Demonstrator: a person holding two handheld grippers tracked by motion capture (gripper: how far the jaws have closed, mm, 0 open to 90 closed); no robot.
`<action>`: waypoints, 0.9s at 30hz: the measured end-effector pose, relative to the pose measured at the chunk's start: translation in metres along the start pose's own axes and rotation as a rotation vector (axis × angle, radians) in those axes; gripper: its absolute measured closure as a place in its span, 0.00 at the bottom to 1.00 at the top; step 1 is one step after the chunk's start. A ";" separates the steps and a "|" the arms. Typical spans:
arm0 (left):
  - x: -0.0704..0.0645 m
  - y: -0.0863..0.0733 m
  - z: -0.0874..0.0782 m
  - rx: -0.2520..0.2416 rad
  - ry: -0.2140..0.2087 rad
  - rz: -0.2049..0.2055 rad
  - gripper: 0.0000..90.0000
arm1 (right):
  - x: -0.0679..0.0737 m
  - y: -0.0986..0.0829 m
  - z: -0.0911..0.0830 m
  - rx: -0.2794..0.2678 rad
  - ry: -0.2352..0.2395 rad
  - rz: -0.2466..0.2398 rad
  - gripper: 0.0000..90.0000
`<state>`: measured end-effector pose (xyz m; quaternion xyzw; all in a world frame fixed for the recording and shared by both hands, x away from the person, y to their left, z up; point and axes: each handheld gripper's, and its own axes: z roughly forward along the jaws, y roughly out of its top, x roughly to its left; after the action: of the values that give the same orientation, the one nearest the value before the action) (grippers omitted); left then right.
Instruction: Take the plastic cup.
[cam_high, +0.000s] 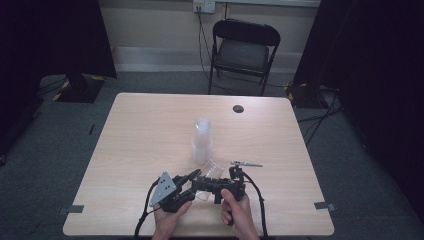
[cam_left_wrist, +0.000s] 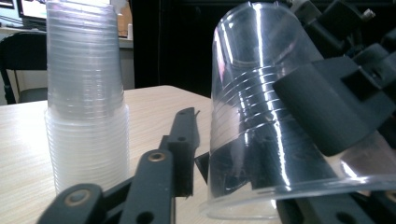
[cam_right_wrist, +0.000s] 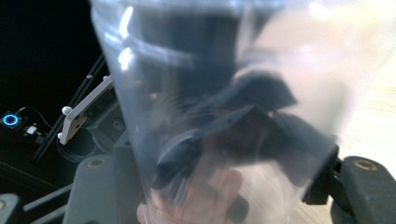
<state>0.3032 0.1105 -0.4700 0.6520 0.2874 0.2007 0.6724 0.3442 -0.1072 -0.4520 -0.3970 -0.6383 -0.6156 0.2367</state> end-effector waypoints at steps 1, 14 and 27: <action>0.001 -0.001 -0.001 -0.006 -0.011 -0.012 0.85 | -0.001 0.000 0.000 0.000 -0.006 -0.004 0.37; 0.010 -0.001 -0.008 0.004 -0.002 -0.015 0.91 | -0.004 -0.002 -0.002 -0.024 -0.063 -0.044 0.18; 0.033 0.002 -0.024 -0.012 0.043 -0.066 0.99 | -0.005 -0.002 -0.011 -0.073 -0.151 -0.125 0.17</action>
<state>0.3132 0.1499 -0.4719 0.6335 0.3218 0.1944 0.6762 0.3436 -0.1192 -0.4557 -0.4100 -0.6550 -0.6203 0.1347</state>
